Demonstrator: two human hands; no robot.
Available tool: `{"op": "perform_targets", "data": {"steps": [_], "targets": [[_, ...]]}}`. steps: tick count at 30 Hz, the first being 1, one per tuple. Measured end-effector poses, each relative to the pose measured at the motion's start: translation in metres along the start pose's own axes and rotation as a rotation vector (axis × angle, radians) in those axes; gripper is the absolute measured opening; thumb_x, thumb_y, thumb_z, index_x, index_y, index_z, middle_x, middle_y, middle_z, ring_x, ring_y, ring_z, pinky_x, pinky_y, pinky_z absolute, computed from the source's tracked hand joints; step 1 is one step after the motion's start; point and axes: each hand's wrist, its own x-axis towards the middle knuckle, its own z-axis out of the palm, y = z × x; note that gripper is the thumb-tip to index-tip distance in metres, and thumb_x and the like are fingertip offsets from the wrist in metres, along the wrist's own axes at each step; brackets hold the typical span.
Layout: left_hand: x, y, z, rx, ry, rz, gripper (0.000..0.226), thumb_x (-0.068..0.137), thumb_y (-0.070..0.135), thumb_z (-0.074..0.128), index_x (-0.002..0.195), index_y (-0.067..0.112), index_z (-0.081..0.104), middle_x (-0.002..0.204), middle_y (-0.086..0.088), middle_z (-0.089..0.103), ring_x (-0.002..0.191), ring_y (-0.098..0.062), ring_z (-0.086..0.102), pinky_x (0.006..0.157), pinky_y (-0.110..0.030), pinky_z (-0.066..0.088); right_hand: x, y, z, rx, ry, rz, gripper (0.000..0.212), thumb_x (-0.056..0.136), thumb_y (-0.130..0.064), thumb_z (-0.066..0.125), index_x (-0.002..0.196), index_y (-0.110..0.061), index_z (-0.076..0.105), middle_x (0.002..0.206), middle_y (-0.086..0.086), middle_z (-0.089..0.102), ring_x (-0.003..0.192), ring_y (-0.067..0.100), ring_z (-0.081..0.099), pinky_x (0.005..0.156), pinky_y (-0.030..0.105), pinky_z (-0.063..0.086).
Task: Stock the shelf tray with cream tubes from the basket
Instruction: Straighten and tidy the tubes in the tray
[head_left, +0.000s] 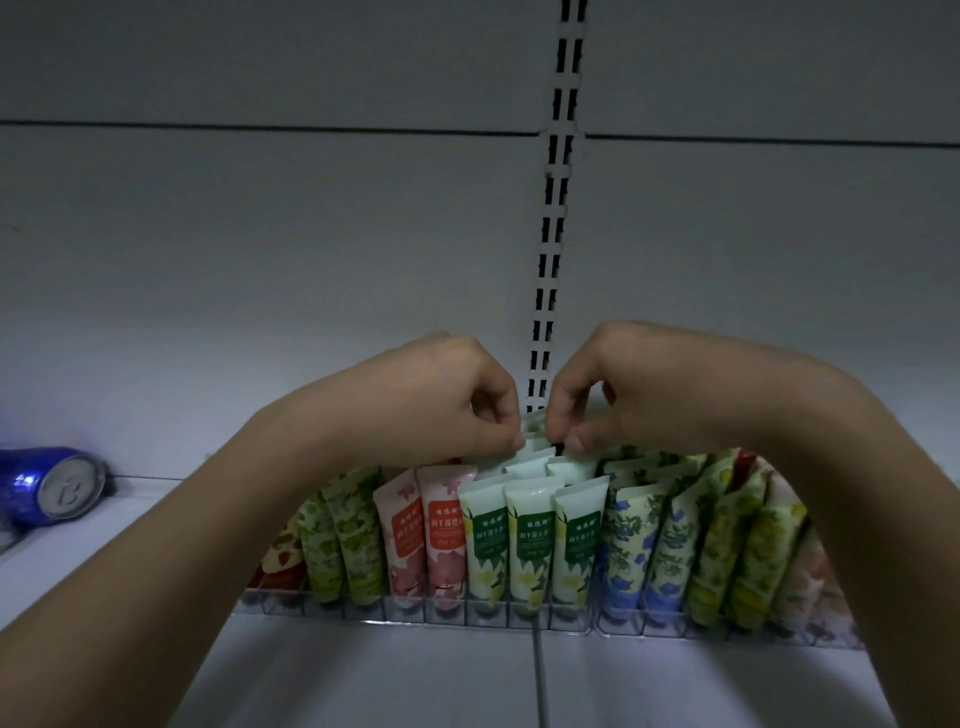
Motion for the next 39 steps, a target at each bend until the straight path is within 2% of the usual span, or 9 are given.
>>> {"op": "perform_targets", "data": {"steps": [5,12,17,20,23,26,33,37,39], "targets": [[0.001,0.003,0.002,-0.031,-0.033,-0.002,0.004,0.084,0.033,0.07,0.081,0.031,0.072,0.067,0.026,0.067,0.061,0.01,0.063,0.054,-0.002,0.039,0.0,0.001,0.004,-0.034,-0.056,0.047,0.011,0.078,-0.027,0.079,0.08,-0.035,0.072,0.074,-0.021,0.068,0.06,-0.015,0.056,0.046,0.004,0.036],[0.001,0.002,0.001,-0.004,-0.004,0.01,0.005,0.084,0.031,0.069,0.083,0.034,0.073,0.068,0.032,0.064,0.063,0.011,0.06,0.055,-0.002,0.039,0.004,0.002,0.006,-0.024,-0.037,0.028,0.01,0.077,-0.026,0.079,0.08,-0.034,0.074,0.075,-0.019,0.069,0.06,-0.014,0.056,0.048,0.003,0.038],[0.002,-0.008,-0.004,0.069,0.117,-0.043,0.008,0.084,0.032,0.07,0.085,0.039,0.072,0.069,0.033,0.063,0.067,0.015,0.057,0.053,-0.006,0.037,0.002,0.01,-0.004,0.006,0.161,-0.007,0.007,0.085,-0.027,0.073,0.084,-0.034,0.072,0.085,-0.018,0.069,0.059,-0.019,0.053,0.051,-0.001,0.035],[0.005,-0.012,-0.001,0.089,0.108,-0.062,0.007,0.082,0.031,0.072,0.085,0.038,0.073,0.064,0.034,0.061,0.067,0.017,0.057,0.057,-0.011,0.04,0.008,0.009,0.001,0.003,0.219,-0.02,0.006,0.086,-0.028,0.071,0.085,-0.033,0.072,0.085,-0.02,0.068,0.064,-0.015,0.056,0.052,0.006,0.039],[0.006,-0.015,0.002,0.091,0.079,-0.069,0.007,0.081,0.032,0.073,0.086,0.037,0.074,0.064,0.034,0.062,0.067,0.016,0.059,0.061,-0.013,0.046,0.017,0.006,0.012,0.015,0.212,-0.029,0.003,0.086,-0.029,0.071,0.085,-0.031,0.072,0.085,-0.017,0.069,0.072,-0.005,0.062,0.072,0.022,0.053],[0.007,-0.017,0.005,0.083,0.09,-0.076,0.009,0.08,0.031,0.074,0.087,0.037,0.074,0.066,0.031,0.064,0.068,0.016,0.06,0.065,-0.017,0.052,0.022,0.003,0.02,0.011,0.172,-0.035,0.002,0.083,-0.028,0.073,0.083,-0.03,0.073,0.08,-0.017,0.069,0.073,-0.003,0.064,0.075,0.029,0.055],[0.007,-0.016,0.007,0.027,0.057,-0.089,0.016,0.082,0.022,0.069,0.089,0.036,0.073,0.072,0.027,0.068,0.067,0.007,0.065,0.07,-0.031,0.059,0.025,0.004,0.024,0.027,0.145,-0.04,0.003,0.082,-0.026,0.074,0.081,-0.029,0.073,0.076,-0.017,0.069,0.07,-0.003,0.064,0.071,0.026,0.054],[0.008,-0.013,0.007,0.023,0.071,-0.073,0.008,0.082,0.032,0.071,0.088,0.039,0.071,0.076,0.024,0.068,0.07,0.009,0.063,0.071,-0.03,0.058,0.016,0.011,0.01,0.039,0.105,0.005,0.008,0.085,-0.024,0.073,0.086,-0.032,0.074,0.083,-0.019,0.071,0.075,-0.006,0.063,0.073,0.022,0.051],[0.008,-0.01,0.008,0.023,0.08,-0.066,0.006,0.083,0.038,0.069,0.088,0.037,0.072,0.077,0.024,0.068,0.071,0.009,0.062,0.072,-0.029,0.057,0.011,0.016,0.005,0.032,0.08,0.045,0.019,0.087,-0.015,0.069,0.085,-0.034,0.074,0.078,-0.022,0.07,0.066,-0.011,0.061,0.063,0.014,0.046]]}}
